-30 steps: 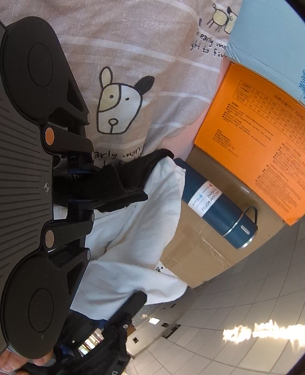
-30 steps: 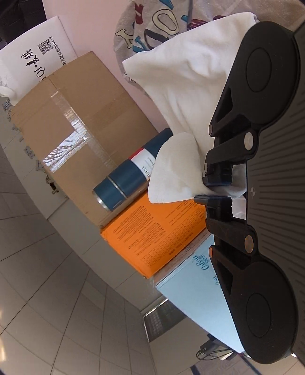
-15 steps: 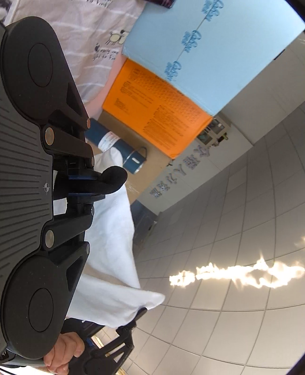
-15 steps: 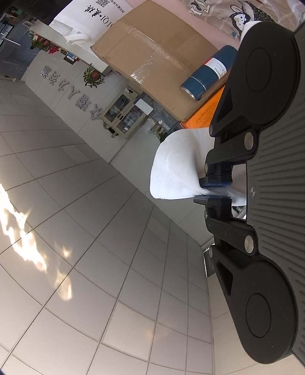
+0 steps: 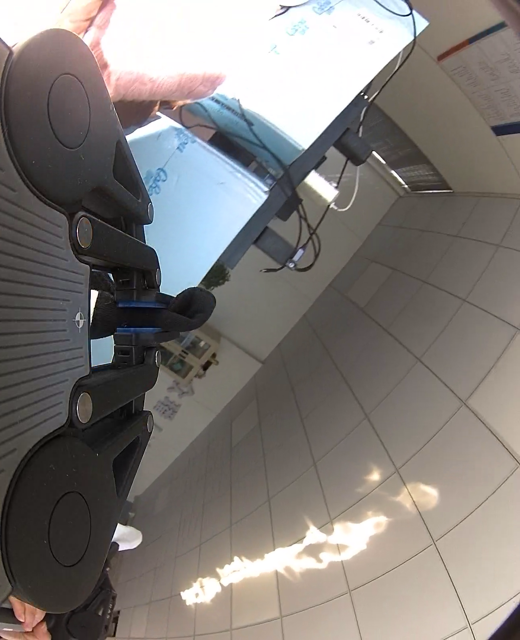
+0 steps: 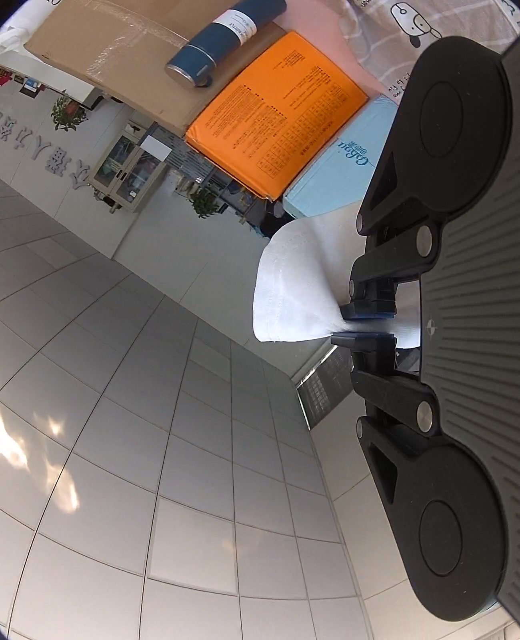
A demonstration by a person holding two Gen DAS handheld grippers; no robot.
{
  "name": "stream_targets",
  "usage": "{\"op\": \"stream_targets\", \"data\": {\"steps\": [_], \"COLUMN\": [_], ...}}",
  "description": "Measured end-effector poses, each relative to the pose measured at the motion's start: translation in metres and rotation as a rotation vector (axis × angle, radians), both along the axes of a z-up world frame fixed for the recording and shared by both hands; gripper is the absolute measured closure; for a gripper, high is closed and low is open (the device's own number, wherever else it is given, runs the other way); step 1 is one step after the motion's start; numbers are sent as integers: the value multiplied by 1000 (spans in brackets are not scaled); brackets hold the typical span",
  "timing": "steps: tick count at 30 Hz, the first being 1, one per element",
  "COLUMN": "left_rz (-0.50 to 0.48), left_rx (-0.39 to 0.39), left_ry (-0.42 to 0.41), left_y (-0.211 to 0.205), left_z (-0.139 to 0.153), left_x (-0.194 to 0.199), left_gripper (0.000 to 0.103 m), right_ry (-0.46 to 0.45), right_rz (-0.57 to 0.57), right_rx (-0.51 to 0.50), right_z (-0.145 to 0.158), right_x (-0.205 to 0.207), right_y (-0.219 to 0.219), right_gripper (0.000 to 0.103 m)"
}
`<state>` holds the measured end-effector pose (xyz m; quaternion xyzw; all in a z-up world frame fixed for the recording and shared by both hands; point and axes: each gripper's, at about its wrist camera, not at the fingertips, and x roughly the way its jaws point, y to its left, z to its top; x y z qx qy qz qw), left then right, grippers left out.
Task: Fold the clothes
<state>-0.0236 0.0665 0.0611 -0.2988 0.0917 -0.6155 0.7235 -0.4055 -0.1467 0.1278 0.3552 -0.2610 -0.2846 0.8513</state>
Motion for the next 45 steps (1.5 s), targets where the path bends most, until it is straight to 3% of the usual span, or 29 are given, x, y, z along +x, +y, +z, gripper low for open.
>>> {"op": "stream_targets", "data": {"steps": [4, 9, 12, 16, 20, 26, 29, 31, 32, 33, 35, 39, 45], "left_rz": [9, -48, -91, -112, -166, -118, -49, -3, 20, 26, 29, 7, -67], "left_rx": [86, 269, 341, 354, 362, 383, 364, 355, 351, 356, 376, 418, 504], "left_ry": [-54, -42, -10, -43, -111, -201, -199, -181, -172, -174, -184, -189, -189], "left_y": [19, 40, 51, 74, 90, 105, 113, 113, 112, 107, 92, 48, -26], "left_z": [-19, -78, -101, -111, -111, -100, -92, -87, -85, -82, -76, -61, -42], "left_x": [-7, -25, -36, -49, -47, -40, -33, -28, -25, -24, -22, -15, 1], "left_gripper": [96, 96, 96, 96, 95, 82, 75, 63, 59, 57, 45, 41, 39], "right_ry": [36, 217, 267, 316, 351, 458, 498, 485, 463, 441, 428, 426, 515], "right_rz": [-2, -76, -86, -103, -98, -82, -65, -70, -98, -125, -170, -215, -114], "right_rx": [16, -4, 44, 78, 100, 196, 196, 194, 196, 197, 198, 230, 303], "right_z": [-19, -59, -85, -113, -137, -165, -169, -169, -167, -165, -159, -147, -135], "right_x": [8, -8, -26, -49, -72, -91, -103, -117, -125, -133, -142, -146, -108], "right_y": [1, 11, 13, 28, 52, 74, 79, 81, 80, 80, 71, 41, -19], "right_gripper": [97, 97, 97, 97, 97, 97, 90, 79, 69, 61, 61, 57, 39]}}
